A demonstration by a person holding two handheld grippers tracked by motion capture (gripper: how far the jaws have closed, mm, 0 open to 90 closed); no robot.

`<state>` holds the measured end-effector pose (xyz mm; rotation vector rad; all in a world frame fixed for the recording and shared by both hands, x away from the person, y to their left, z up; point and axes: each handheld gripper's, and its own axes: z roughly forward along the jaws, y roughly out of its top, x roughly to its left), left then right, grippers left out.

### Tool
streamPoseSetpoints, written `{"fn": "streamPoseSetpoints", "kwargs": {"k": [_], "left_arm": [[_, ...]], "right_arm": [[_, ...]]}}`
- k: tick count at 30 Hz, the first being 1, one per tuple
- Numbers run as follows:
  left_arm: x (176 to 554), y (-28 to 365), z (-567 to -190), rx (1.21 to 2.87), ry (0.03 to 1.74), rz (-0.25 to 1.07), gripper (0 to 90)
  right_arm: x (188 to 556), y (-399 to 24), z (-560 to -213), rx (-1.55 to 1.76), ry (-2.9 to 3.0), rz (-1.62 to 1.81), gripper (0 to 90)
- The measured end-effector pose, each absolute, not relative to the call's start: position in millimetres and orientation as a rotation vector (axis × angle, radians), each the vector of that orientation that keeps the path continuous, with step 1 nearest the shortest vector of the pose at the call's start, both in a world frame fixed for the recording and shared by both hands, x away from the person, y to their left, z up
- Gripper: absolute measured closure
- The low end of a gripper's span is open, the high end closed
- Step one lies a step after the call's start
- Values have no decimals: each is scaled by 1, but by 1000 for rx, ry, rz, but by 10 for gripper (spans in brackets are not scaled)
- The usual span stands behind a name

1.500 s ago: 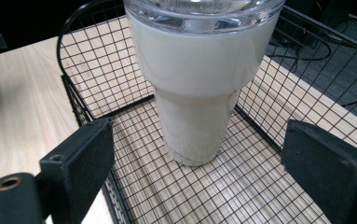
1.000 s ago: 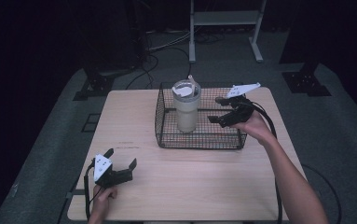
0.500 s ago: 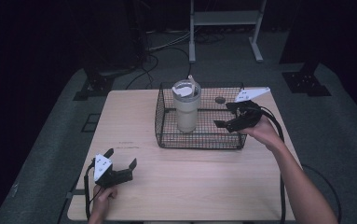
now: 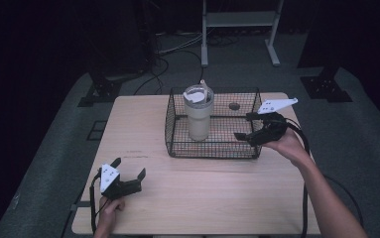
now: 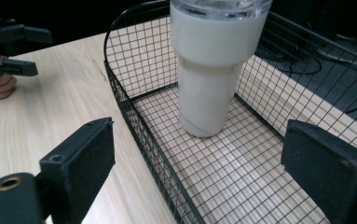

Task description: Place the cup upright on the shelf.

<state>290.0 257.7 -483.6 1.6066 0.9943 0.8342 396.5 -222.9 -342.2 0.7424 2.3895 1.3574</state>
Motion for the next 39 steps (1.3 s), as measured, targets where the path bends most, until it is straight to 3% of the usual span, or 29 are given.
{"fn": "streamPoseSetpoints", "kwargs": {"k": [22,39], "left_arm": [[290,256,-484,1614,994,836,0],[290,256,-484,1618,991,839,0]], "right_arm": [[365,-239,-349,700,2381,1394,92],[339,-262,-372,759,2362,1414,92]]}}
